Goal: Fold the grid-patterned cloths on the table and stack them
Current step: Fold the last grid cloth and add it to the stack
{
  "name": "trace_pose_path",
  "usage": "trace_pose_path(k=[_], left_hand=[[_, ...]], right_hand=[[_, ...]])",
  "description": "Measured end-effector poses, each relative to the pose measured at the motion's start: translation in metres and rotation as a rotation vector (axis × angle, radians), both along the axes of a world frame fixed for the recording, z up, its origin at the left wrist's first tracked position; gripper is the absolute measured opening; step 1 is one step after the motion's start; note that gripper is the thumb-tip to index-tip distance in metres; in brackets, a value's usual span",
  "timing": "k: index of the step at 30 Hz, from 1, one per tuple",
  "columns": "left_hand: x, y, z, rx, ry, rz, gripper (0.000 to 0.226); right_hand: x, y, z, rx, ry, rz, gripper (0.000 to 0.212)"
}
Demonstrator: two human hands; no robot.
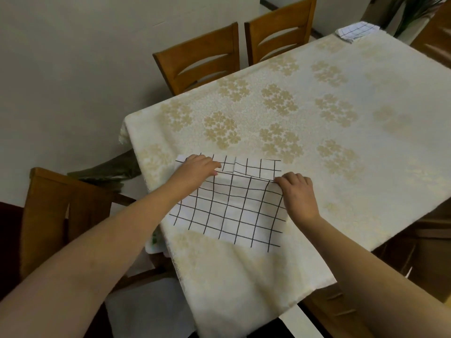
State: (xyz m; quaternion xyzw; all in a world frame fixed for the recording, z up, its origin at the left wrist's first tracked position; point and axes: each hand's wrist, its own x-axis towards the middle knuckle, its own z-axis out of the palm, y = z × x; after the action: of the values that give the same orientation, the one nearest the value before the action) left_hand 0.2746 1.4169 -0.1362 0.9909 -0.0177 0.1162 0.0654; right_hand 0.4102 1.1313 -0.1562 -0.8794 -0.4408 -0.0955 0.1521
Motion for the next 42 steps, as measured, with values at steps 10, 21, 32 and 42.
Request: trace_pose_path(k=[10, 21, 32, 42], left_hand=[[-0.014, 0.014, 0.089, 0.119, -0.229, 0.253, 0.012], [-0.086, -0.001, 0.052, 0.242, -0.233, 0.319, 0.011], [-0.17, -0.11, -0.062, -0.144, 0.07, 0.52, 0.036], [-0.185, -0.136, -0.083, -1.149, -0.011, 1.133, 0.042]], right_hand=[[0.023, 0.027, 0.075, 0.219, -0.025, 0.047, 0.012], [0.01, -0.022, 0.056, 0.205, -0.161, 0.229, 0.025], [-0.059, -0.097, -0.043, -0.094, 0.229, -0.01, 0.025], [-0.092, -0.105, -0.045, 0.172, 0.963, -0.561, 0.037]])
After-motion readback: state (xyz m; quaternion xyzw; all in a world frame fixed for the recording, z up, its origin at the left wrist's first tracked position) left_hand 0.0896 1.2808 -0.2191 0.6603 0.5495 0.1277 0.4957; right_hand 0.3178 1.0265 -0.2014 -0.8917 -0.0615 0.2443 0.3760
